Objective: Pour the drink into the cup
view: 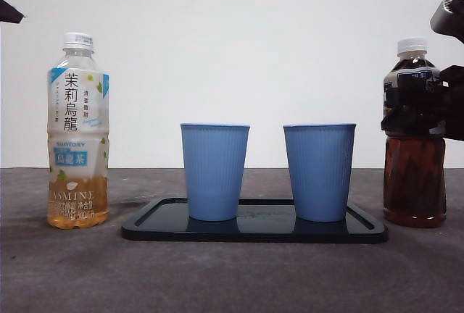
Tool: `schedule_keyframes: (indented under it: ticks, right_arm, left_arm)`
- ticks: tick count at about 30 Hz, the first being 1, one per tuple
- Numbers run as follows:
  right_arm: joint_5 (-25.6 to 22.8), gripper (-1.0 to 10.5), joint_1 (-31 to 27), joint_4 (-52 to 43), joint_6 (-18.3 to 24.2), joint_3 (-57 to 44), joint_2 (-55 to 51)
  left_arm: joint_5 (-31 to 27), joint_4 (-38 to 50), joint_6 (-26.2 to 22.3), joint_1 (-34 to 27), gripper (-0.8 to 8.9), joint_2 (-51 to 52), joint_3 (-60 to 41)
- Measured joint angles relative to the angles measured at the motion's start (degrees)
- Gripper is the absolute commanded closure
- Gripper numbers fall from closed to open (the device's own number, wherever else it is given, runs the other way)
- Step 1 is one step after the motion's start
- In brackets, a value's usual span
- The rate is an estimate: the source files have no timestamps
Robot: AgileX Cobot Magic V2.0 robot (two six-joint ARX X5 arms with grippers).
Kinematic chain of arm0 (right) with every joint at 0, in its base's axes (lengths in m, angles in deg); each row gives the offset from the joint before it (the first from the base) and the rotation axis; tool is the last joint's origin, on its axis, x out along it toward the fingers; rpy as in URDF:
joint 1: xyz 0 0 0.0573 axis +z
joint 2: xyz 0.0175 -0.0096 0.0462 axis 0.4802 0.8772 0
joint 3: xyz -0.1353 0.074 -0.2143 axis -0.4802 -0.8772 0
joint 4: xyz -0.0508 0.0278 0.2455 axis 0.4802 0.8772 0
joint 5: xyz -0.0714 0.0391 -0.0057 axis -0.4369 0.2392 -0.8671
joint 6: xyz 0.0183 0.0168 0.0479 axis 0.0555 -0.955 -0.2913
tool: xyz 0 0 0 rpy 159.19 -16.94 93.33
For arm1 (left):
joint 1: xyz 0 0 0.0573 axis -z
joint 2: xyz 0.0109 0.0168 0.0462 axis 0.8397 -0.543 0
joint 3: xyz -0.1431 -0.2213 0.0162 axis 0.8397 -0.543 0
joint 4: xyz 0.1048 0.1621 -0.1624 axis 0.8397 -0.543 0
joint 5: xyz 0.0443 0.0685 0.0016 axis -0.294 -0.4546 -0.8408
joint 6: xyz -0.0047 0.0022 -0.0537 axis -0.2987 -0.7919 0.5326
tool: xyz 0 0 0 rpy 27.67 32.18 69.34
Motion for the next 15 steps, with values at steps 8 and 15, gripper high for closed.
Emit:
schedule_keyframes:
  ticks: [8,15]
  right_arm:
    - [0.0,5.0,0.0,-0.7,-0.2,1.4,-1.9]
    - [0.0,5.0,0.0,10.3,-0.2,1.4,-8.7]
  left_arm:
    - [0.0,0.0,0.0,0.0,2.86,-1.1,0.0]
    - [0.0,0.0,0.0,0.0,2.86,-4.7,0.0]
